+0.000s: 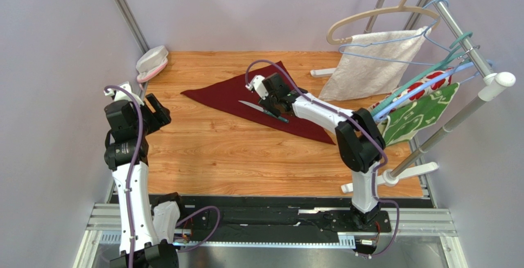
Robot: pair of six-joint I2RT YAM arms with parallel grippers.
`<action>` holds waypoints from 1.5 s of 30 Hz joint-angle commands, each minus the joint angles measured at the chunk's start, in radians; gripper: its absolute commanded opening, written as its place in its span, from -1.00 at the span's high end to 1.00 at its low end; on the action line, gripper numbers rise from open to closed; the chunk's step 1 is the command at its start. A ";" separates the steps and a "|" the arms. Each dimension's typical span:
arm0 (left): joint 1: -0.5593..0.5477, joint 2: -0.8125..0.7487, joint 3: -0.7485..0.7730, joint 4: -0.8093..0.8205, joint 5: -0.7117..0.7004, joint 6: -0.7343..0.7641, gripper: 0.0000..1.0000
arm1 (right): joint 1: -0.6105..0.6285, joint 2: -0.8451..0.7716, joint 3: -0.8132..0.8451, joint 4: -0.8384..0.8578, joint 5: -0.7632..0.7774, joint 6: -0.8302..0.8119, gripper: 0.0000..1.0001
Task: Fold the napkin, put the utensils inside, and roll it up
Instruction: Place the utensil onto the napkin, then fold the napkin
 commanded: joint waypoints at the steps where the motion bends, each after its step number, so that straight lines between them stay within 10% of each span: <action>1: 0.007 -0.001 0.002 0.032 0.013 -0.004 -0.60 | 0.054 -0.217 -0.017 0.020 0.170 0.241 0.07; 16: 0.007 -0.007 -0.003 0.043 0.060 -0.021 -0.59 | 0.018 -0.482 -0.527 0.025 0.293 1.157 0.03; 45: 0.007 -0.006 -0.015 0.063 0.106 -0.041 -0.58 | -0.313 -0.699 -0.873 0.128 0.239 1.534 -0.13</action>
